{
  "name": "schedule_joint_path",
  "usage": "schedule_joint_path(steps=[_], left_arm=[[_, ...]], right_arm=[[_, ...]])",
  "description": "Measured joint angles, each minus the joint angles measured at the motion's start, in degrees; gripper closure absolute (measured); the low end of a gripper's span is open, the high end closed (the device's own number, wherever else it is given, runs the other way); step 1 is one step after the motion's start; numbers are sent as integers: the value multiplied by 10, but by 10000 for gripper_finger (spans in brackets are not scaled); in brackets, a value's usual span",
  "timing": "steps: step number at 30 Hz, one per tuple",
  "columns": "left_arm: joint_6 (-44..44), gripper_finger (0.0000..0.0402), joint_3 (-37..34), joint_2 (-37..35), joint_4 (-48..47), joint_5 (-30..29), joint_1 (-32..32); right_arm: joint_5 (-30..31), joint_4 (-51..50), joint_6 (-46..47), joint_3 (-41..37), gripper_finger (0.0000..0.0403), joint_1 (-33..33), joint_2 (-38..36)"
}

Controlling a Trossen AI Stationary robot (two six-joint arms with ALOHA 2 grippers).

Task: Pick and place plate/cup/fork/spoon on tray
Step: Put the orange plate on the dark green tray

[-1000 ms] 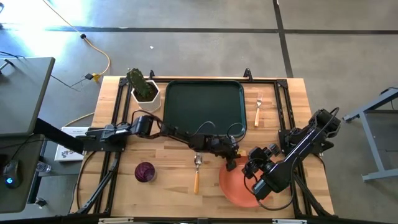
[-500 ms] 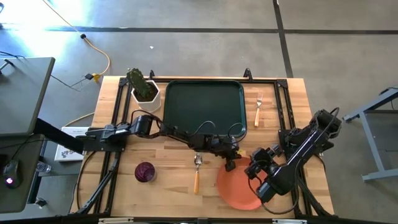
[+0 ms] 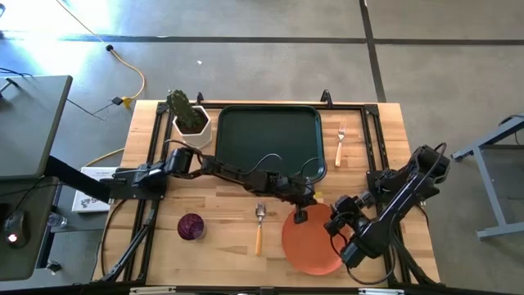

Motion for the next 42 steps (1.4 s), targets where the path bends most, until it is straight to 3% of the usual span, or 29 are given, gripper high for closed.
schedule_joint_path(steps=[4, 26, 38, 42], left_arm=[[25, 400, 1, -19, -28, -34, 0], [35, 396, 1, 10, -90, -5, -7], [46, 305, 1, 9, -123, 30, -2], [57, 296, 1, 9, -123, 29, -1]], right_arm=[[-24, -2, 26, -18, 201, 0, 0], [-42, -4, 38, -24, 201, 0, 0], [-45, -4, 39, -24, 201, 0, 0], [-45, -4, 38, -24, 201, 0, 0]])
